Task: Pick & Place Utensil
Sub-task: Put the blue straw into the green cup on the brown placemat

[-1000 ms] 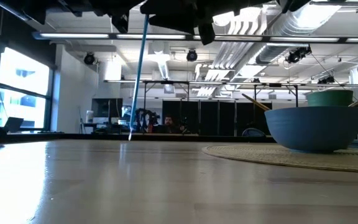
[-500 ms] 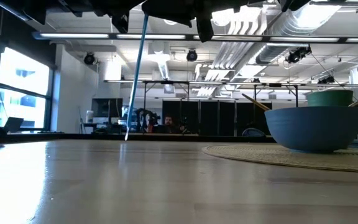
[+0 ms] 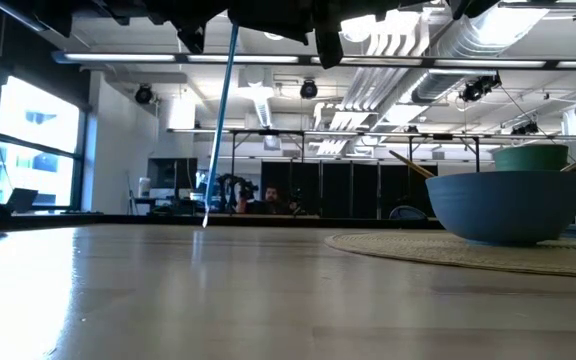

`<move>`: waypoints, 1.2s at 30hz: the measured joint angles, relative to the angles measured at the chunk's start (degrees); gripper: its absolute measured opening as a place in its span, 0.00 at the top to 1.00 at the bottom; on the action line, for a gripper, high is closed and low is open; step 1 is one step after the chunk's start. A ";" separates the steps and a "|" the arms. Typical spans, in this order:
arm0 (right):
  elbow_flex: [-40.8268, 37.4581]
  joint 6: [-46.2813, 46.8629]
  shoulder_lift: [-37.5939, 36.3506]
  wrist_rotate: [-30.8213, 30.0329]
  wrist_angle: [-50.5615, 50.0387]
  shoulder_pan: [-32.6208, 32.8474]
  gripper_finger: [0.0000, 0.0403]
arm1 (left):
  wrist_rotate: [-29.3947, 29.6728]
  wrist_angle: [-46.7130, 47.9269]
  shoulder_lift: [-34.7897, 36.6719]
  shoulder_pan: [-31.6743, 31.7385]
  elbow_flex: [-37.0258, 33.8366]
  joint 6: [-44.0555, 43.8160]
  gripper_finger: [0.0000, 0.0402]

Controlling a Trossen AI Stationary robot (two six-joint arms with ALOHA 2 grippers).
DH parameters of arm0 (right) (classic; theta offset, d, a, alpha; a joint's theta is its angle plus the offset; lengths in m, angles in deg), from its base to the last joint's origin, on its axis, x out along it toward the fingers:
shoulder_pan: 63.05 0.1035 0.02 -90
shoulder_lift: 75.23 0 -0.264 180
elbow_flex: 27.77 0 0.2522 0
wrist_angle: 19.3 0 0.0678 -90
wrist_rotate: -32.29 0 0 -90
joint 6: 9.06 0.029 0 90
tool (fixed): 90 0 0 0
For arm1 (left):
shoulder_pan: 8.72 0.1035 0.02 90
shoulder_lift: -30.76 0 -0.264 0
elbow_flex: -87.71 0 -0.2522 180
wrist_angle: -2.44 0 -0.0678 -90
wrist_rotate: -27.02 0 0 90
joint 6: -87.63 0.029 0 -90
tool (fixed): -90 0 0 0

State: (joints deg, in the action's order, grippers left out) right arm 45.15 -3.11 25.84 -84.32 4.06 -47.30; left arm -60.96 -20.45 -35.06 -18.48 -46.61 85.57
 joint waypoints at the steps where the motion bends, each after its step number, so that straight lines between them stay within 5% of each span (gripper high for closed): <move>1: 0.00 0.00 0.00 0.00 -0.04 0.00 0.99 | 0.00 0.65 0.42 0.00 0.00 -0.28 0.72; 10: 0.00 1.32 -3.24 -3.95 -4.71 0.02 0.98 | 0.04 14.65 10.18 0.00 0.00 -1.25 0.54; 21: 0.02 0.42 -20.73 -12.40 -22.09 -0.61 0.98 | 6.05 32.30 21.33 -0.02 0.02 -2.74 0.53; 36: 0.02 0.52 -44.11 -24.53 -40.47 -1.25 0.99 | 12.07 36.39 22.10 -0.02 0.02 -2.67 0.53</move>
State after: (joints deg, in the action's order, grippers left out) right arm 45.17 -2.59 -18.27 -108.85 -36.41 -48.55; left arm -48.90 15.94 -12.96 -18.50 -46.59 82.90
